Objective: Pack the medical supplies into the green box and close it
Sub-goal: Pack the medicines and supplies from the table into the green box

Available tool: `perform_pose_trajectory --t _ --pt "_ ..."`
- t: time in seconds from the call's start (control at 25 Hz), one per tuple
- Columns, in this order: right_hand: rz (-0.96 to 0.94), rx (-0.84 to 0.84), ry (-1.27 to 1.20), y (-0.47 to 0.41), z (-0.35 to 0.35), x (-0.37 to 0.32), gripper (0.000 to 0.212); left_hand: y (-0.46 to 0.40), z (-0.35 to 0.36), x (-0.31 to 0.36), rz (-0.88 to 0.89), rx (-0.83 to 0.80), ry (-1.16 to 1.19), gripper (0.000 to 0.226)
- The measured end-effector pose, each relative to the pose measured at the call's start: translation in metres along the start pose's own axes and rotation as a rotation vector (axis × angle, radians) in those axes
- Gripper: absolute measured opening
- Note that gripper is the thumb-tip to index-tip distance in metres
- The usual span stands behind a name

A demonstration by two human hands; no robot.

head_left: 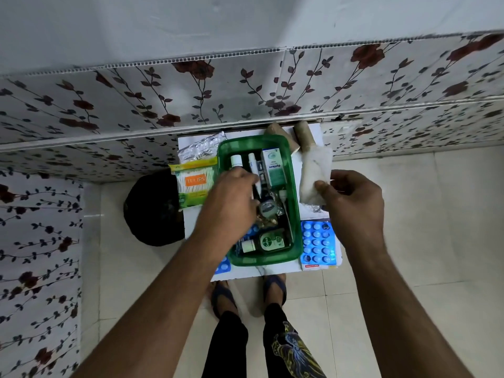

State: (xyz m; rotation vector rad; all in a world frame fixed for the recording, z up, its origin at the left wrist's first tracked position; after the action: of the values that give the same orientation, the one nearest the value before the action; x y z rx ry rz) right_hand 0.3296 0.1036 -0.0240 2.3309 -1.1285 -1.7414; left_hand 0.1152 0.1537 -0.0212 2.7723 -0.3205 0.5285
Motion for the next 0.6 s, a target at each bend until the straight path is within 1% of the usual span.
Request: perform_pose_trajectory --t 0.08,0.16,0.24,0.32,0.44,0.6 --pt "-0.014 -0.083 0.037 0.012 0.026 -0.012 0.021 0.009 -0.037 -0.034 -0.096 0.143 0.096 0.033" --pt "-0.043 -0.176 0.126 0.024 0.066 -0.019 0.027 0.019 -0.054 -0.068 -0.185 0.224 0.15 0.024" --pt "-0.079 -0.237 0.213 0.026 0.107 -0.021 0.031 0.023 -0.051 -0.096 -0.258 0.22 0.138 0.022" --pt "-0.101 -0.261 0.256 0.018 0.14 -0.015 0.03 0.028 -0.042 -0.115 -0.28 0.192 0.119 0.022" --pt "-0.143 -0.242 0.335 0.002 0.157 -0.008 0.028 0.032 -0.027 -0.124 -0.285 0.153 0.133 0.023" --pt "-0.261 -0.224 0.495 0.002 0.168 -0.009 0.025 0.037 -0.016 -0.134 -0.296 0.141 0.16 0.022"
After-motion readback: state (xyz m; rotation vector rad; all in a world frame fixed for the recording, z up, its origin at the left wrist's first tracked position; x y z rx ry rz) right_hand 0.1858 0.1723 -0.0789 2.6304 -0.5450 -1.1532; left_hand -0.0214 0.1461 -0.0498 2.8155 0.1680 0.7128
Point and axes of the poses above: each hand's wrist, its own y-axis away from the middle knuckle, its own z-axis out of the palm, x = y × z, the point moved 10 cm from there along -y, towards the middle knuckle, and after that the axes turned 9 degrees about -y, right-handed, at the moved point
